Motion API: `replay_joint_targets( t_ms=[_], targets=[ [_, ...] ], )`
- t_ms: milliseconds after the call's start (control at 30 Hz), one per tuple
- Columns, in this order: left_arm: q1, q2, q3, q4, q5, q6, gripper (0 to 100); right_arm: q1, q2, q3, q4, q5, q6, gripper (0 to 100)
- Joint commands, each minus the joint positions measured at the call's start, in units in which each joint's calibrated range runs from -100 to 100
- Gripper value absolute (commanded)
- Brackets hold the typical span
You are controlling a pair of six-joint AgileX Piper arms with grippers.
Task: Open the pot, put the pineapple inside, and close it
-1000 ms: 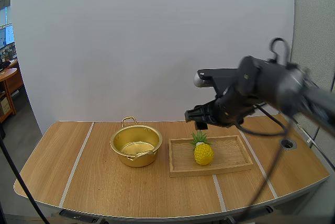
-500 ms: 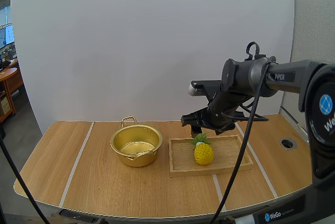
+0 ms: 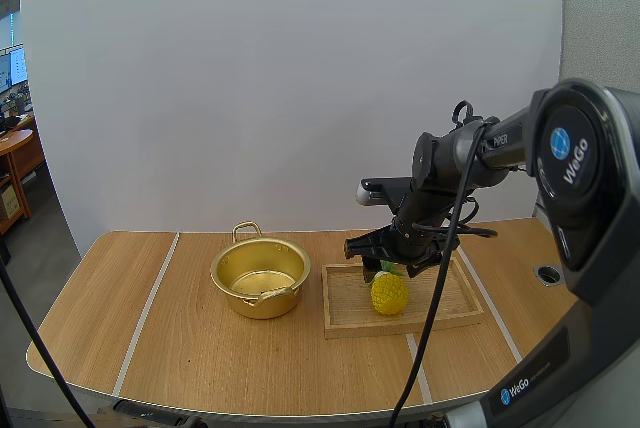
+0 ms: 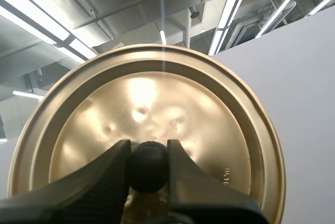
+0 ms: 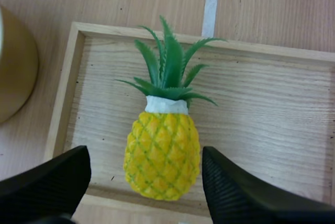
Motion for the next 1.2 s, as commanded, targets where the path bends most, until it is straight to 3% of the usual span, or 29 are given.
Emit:
replay_joint_targets(
  t_ms=[0, 900, 933, 967, 1033, 1067, 1167],
  targets=[
    [-0.15, 0.0, -0.6, 0.1, -1.9, -0.6, 0, -0.2, 1.3, -0.4, -1.3, -1.8, -0.5, 100],
    [-0.15, 0.0, -0.6, 0.1, -1.9, -0.6, 0, -0.2, 10.5, -0.4, -2.3, -7.8, -0.4, 100],
    [-0.15, 0.0, -0.6, 0.1, -1.9, -0.6, 0, -0.2, 10.5, -0.4, -2.3, -7.8, -0.4, 91],
    [-0.15, 0.0, -0.6, 0.1, -1.9, -0.6, 0, -0.2, 10.5, -0.4, -2.3, -7.8, -0.4, 69],
    [-0.15, 0.0, -0.6, 0.1, -1.9, -0.6, 0, -0.2, 10.5, -0.4, -2.3, -7.8, -0.4, 17],
    [-0.15, 0.0, -0.6, 0.1, -1.9, -0.6, 0, -0.2, 10.5, -0.4, -2.3, -7.6, -0.4, 0],
    [-0.15, 0.0, -0.6, 0.1, -1.9, -0.6, 0, -0.2, 10.5, -0.4, -1.9, -7.5, -0.3, 0]
  ],
)
